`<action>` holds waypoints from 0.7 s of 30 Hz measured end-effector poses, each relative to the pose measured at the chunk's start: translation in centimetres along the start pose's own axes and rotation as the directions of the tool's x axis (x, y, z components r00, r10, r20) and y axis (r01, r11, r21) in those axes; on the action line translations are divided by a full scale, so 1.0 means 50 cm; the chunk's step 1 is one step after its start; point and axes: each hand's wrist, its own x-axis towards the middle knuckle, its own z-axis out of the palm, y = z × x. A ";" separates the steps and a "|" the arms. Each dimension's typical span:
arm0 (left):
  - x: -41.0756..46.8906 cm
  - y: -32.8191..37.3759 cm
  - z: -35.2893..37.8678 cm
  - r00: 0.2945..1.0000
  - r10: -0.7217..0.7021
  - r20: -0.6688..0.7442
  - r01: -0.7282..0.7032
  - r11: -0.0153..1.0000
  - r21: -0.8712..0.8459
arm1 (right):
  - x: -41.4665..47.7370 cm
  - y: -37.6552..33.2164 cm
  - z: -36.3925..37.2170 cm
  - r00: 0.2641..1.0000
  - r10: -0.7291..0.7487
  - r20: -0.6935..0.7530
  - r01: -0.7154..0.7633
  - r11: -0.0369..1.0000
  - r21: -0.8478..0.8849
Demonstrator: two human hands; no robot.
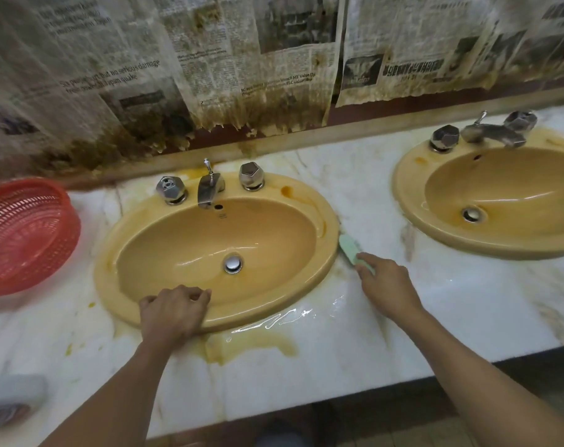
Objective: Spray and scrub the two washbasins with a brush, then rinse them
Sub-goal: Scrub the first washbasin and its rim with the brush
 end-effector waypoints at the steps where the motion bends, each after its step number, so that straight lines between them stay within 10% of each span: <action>1: 0.000 0.000 0.000 1.000 -0.003 0.002 0.003 1.000 -0.004 | -0.022 0.005 0.019 1.000 -0.010 -0.005 0.010 0.999 0.050; 7: 0.000 -0.001 0.003 1.000 -0.009 -0.004 0.009 1.000 -0.004 | -0.093 0.010 0.045 0.989 -0.128 -0.070 0.137 0.979 0.152; 14: 0.003 -0.013 0.014 0.999 -0.006 -0.047 0.004 0.999 -0.042 | -0.125 -0.059 0.068 0.928 -0.273 0.255 0.324 0.928 -0.185; 21: 0.002 0.005 0.002 0.999 -0.045 -0.025 0.045 0.999 -0.025 | 0.006 -0.022 0.008 0.992 -0.129 -0.002 0.129 0.990 -0.057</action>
